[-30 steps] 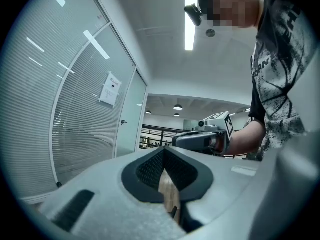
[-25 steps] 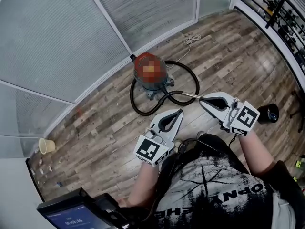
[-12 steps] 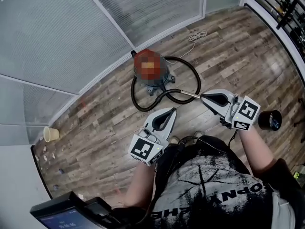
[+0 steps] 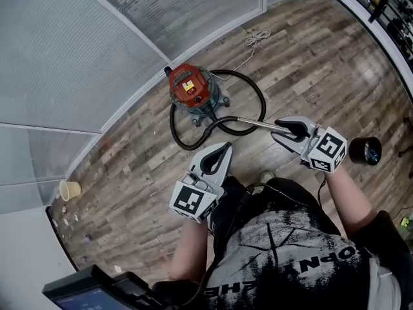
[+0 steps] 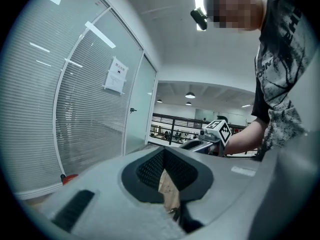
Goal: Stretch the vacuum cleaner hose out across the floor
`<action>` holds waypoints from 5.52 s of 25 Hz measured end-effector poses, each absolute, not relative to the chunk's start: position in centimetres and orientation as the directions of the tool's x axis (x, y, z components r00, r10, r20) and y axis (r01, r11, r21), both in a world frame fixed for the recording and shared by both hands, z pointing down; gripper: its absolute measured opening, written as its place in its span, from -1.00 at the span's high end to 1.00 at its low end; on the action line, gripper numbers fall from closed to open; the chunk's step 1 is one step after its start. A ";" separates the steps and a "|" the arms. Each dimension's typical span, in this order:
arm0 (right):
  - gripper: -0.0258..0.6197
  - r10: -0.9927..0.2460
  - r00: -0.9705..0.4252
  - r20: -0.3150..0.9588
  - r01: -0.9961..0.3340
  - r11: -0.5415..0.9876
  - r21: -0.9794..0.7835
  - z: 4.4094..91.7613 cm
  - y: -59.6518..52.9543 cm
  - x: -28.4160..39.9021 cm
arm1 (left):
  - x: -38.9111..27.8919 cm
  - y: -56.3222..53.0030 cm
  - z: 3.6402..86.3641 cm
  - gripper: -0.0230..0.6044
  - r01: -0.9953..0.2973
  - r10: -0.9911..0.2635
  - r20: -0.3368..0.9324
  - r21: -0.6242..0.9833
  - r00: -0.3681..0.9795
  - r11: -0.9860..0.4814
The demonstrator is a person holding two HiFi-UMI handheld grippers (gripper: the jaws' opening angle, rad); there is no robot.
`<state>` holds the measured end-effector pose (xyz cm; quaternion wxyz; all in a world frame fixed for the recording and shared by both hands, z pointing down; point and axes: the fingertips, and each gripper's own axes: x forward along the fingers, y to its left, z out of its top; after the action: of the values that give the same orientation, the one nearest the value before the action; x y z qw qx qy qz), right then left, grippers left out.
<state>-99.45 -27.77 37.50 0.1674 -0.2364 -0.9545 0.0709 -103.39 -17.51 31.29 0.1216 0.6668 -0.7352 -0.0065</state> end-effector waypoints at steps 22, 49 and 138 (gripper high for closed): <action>0.15 0.264 -0.468 0.844 0.414 0.908 -0.054 84.9 -33.6 -108.1 | -116.4 -19.1 52.9 0.93 -0.946 -0.994 0.102 0.314 -0.048 0.078; 0.64 0.149 -0.214 0.965 0.651 0.758 0.027 118.2 -35.7 -110.7 | -115.5 -12.0 71.8 0.93 -0.939 -0.922 0.239 0.081 -0.306 0.333; 0.66 -0.455 -0.668 0.588 -0.410 0.885 0.219 42.7 -49.0 -136.7 | -150.6 -19.8 34.6 0.93 -0.886 -0.918 0.165 0.368 0.360 -0.281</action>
<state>-136.74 -48.97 42.65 0.3312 0.2369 -0.9127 -0.0342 -150.57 -19.80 34.63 0.2024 0.7993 -0.5644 -0.0397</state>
